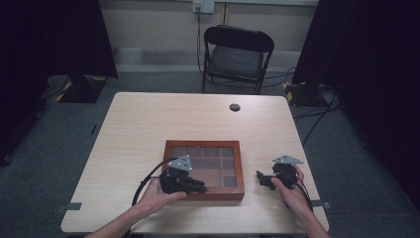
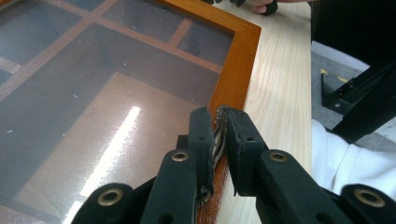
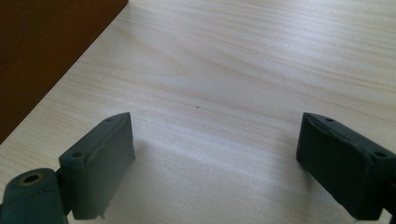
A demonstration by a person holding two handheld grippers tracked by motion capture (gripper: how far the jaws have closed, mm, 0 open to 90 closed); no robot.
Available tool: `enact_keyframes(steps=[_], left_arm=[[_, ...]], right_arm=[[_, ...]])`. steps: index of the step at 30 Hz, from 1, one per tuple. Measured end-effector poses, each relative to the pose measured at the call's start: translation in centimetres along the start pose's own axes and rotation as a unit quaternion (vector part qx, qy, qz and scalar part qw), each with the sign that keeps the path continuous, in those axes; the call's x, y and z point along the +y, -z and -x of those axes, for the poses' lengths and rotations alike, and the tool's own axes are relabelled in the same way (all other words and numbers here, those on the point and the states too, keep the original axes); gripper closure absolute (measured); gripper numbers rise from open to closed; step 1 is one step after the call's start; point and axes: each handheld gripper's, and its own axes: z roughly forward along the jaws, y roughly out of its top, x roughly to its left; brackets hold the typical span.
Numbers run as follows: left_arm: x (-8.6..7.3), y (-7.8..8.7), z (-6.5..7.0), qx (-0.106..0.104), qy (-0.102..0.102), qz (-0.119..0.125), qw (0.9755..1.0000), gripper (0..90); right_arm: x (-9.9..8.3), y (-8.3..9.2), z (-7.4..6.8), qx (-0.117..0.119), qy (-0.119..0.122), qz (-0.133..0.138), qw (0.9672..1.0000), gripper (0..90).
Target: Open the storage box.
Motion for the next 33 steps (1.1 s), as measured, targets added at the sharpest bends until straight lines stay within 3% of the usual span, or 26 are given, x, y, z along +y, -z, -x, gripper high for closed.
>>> enact_keyframes(steps=[18,22,26,31,33], left_arm=[[0.8,1.1,0.1,-0.006,0.014,0.019,0.9997,80.8],[1.3,1.6,-0.1,-0.014,0.003,0.004,0.9999,80.8],[1.6,2.0,-0.1,-0.016,0.002,0.007,0.9998,80.8],[1.9,2.5,-0.2,-0.022,0.011,0.016,0.9996,80.9],[1.9,2.4,-0.3,-0.022,0.015,0.007,0.9996,80.8]], right_arm=[[0.0,0.0,0.0,0.001,0.001,0.0,1.0,10.6],[0.0,0.0,0.0,0.001,0.001,0.0,1.0,10.6],[0.0,0.0,0.0,0.001,0.001,0.0,1.0,10.6],[0.0,0.0,0.0,0.001,0.001,0.0,1.0,10.6],[0.0,0.0,0.0,0.001,0.001,0.0,1.0,10.6]])
